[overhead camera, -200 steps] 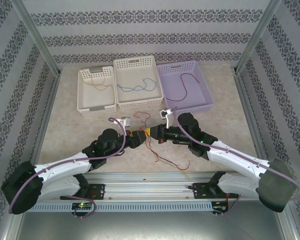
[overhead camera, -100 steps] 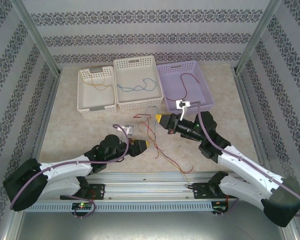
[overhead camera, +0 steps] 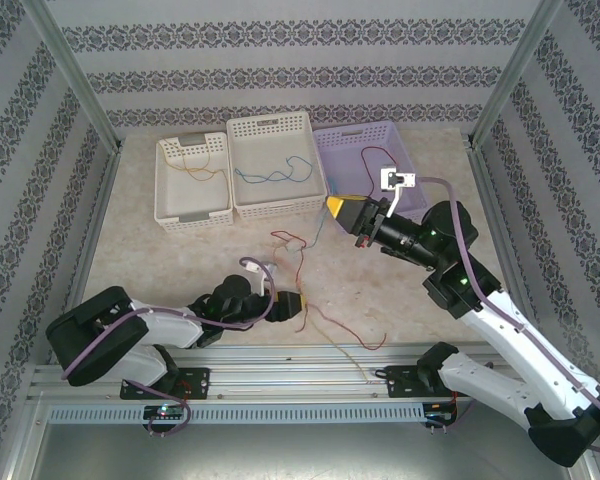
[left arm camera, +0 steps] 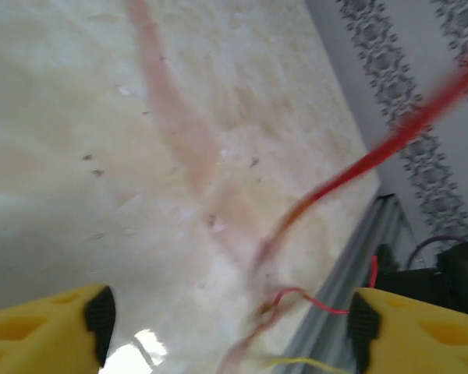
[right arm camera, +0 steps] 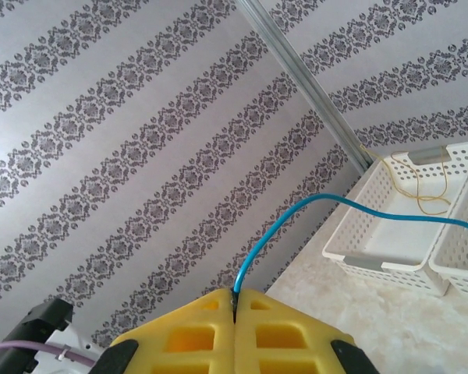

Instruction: Untangle the cables

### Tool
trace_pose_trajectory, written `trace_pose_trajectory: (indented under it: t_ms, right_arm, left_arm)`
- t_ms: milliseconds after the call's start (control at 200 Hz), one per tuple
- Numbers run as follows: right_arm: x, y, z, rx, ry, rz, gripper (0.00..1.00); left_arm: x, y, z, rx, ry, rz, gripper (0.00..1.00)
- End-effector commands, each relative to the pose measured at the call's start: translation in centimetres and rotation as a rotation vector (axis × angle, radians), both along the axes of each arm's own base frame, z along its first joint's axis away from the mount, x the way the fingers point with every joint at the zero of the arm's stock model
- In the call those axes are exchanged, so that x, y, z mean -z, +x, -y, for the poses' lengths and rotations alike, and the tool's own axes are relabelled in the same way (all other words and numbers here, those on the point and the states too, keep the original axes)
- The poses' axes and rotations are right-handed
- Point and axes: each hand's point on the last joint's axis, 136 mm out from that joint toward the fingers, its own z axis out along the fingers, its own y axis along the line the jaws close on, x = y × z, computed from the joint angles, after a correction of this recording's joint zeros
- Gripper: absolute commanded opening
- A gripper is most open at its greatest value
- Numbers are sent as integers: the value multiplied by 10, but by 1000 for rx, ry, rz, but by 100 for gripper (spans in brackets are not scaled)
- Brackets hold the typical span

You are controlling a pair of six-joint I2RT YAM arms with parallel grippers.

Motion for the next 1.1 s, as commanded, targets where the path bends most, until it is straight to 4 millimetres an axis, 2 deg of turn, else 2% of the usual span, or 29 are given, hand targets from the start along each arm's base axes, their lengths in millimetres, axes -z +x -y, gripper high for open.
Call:
trace_pose_trajectory:
  t_ms: [0,75,150,240,300,410,480,555,649,814,919,969,979,984,1094]
  right_arm:
    - [-5,-5,1,-24,-19,8,0]
    - [-18,-8,3,-17,-23,37,0]
    - [-27,-5,5,4,-59,49,0]
    - [-33,5,3,27,-103,50,0]
    - [-35,18,-1,34,-122,48,0]
    - [-36,53,-11,19,-166,14,0]
    - [-29,80,-20,10,-196,-29,0]
    - [-17,108,-34,-10,-216,-68,0]
    - [4,154,-45,17,-259,-118,0]
    - [47,222,-73,-15,-276,-217,0]
    - [87,259,-86,-7,-315,-284,0]
    - [117,278,-92,-2,-347,-331,0]
    - [120,280,-93,-3,-351,-336,0]
    - [115,281,-93,0,-346,-327,0]
    - [152,308,-105,2,-365,-386,0]
  left_arm:
    - [-51,-3,19,70,-174,113,89]
    - [-57,-3,20,81,-175,134,96]
    - [-57,-3,23,94,-173,140,96]
    - [-59,-4,25,103,-185,143,87]
    - [-57,-4,23,102,-173,143,76]
    - [-55,-7,23,116,-151,139,59]
    - [-54,-8,21,115,-138,139,55]
    - [-53,-9,18,108,-121,142,49]
    - [-51,-11,13,103,-101,147,41]
    - [-49,-16,4,93,-83,150,36]
    - [-54,-18,-1,86,-91,155,33]
    - [-55,-19,-3,82,-92,156,32]
    - [-55,-20,-4,81,-93,157,31]
    - [-56,-20,-4,81,-94,159,31]
    - [-62,-22,-7,75,-97,169,31]
